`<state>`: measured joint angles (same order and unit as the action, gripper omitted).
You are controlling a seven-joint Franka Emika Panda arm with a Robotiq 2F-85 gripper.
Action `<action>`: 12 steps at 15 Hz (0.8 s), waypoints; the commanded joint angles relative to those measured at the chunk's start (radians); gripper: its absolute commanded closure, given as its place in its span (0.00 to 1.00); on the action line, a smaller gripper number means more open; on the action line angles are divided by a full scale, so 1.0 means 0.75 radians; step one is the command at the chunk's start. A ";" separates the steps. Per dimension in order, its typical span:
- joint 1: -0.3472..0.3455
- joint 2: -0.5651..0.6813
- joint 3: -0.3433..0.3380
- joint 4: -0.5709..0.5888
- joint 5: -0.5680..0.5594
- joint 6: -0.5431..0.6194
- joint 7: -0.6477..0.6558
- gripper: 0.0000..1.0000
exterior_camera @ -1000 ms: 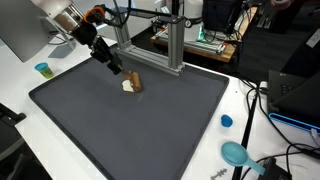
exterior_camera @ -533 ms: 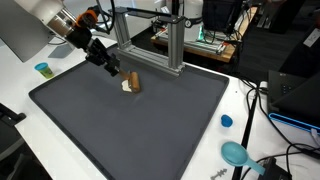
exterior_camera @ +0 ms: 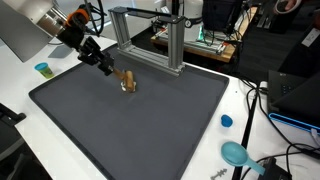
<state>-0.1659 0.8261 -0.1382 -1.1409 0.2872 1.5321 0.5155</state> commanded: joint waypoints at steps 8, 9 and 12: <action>0.026 0.127 -0.008 0.165 -0.037 -0.066 0.038 0.79; 0.016 0.124 -0.012 0.182 -0.032 -0.064 0.045 0.79; 0.000 0.133 -0.019 0.240 -0.039 -0.079 0.075 0.79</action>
<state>-0.1510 0.8879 -0.1451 -1.0444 0.2746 1.4671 0.5422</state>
